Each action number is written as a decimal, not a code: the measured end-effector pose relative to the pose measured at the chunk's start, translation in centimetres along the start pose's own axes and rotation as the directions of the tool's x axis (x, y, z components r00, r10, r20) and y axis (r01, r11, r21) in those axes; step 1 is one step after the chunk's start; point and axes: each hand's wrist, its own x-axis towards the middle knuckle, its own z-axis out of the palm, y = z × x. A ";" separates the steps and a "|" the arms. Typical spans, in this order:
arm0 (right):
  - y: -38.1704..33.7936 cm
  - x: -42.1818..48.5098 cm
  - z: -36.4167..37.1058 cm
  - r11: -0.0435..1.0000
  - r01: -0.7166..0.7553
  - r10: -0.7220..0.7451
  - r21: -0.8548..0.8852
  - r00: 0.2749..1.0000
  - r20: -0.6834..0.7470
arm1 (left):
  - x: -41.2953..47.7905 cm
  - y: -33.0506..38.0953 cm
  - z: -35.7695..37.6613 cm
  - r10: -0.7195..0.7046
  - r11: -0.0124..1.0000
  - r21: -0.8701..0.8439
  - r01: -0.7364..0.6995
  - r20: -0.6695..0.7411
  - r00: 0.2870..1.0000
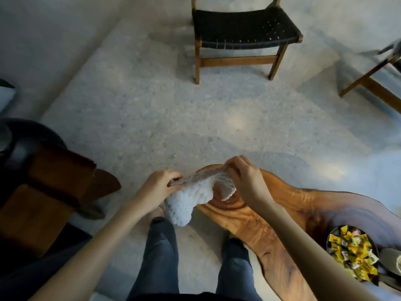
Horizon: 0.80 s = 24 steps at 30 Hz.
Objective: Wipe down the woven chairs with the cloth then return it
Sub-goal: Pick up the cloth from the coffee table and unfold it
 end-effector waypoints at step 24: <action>-9.4 22.9 6.2 0.917 -0.254 0.304 0.309 0.944 -0.127 | 17.8 -13.5 -23.3 0.040 0.999 -0.002 -0.041 -0.117 0.992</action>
